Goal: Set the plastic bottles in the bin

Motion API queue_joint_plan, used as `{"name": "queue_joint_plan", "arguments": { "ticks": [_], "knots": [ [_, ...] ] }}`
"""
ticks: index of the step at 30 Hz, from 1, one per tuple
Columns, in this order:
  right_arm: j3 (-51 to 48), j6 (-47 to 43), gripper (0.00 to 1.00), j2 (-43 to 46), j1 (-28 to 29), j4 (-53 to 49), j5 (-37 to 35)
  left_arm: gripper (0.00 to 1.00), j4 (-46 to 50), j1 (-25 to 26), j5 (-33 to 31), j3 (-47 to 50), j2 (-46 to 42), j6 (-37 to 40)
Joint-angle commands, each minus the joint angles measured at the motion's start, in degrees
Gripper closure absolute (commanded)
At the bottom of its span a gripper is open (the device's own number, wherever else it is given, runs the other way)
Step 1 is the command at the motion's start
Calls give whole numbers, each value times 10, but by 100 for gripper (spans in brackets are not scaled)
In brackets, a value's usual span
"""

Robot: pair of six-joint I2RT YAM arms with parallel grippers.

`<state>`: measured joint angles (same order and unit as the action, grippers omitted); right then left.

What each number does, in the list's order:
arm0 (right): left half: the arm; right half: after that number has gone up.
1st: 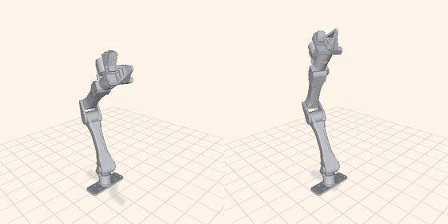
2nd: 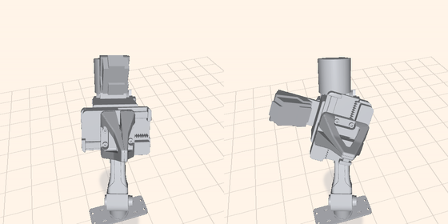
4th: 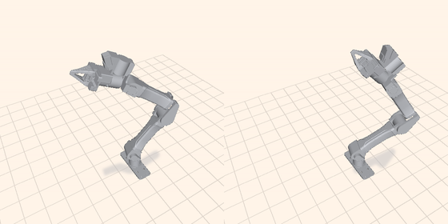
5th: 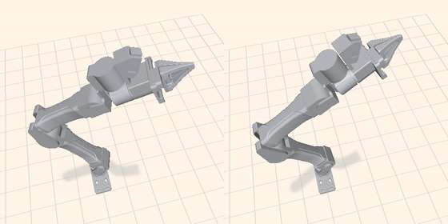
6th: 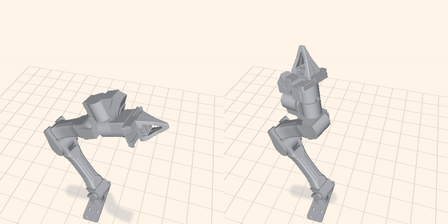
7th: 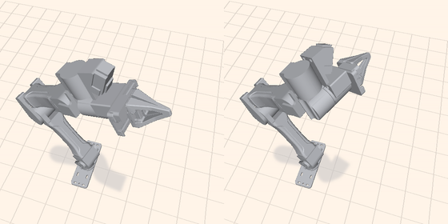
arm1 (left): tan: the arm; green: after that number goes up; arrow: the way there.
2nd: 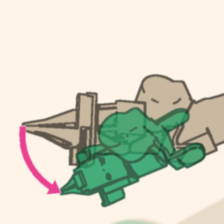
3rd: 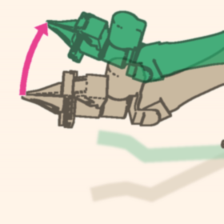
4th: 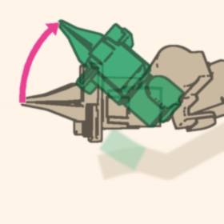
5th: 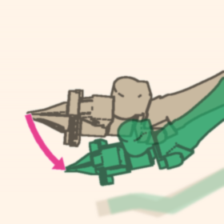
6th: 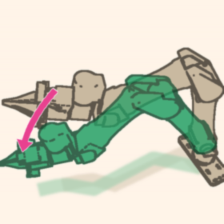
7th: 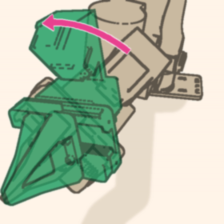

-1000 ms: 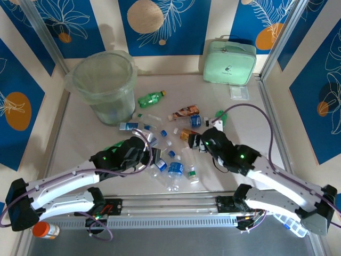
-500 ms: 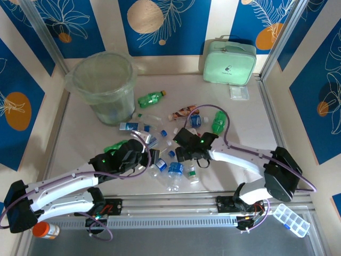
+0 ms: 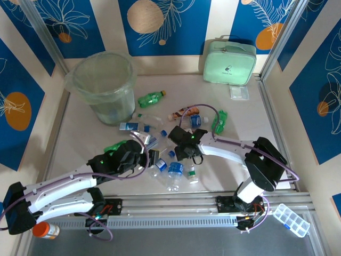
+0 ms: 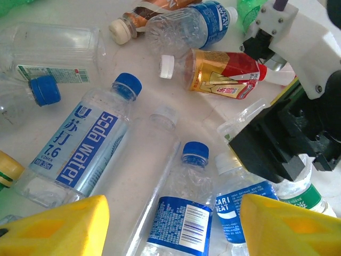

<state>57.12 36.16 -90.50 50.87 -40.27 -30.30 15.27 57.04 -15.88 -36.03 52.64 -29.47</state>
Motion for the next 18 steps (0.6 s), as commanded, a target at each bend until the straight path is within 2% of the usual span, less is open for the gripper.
{"name": "queue_joint_plan", "arguments": {
  "ticks": [1,5,10,16,18],
  "knots": [
    [5,-7,28,-5,-6,13,13,34,-15,2,5,-1,7,4],
    [-4,-6,36,-1,-7,18,-1,34,-15,2,0,-3,8,7],
    [-19,1,38,24,-6,25,-2,33,-17,2,-3,-3,9,12],
    [-31,9,39,102,-11,25,1,30,-58,2,12,14,1,13],
    [-36,12,39,144,-17,40,18,29,-106,2,14,38,-6,20]
  ]
}}
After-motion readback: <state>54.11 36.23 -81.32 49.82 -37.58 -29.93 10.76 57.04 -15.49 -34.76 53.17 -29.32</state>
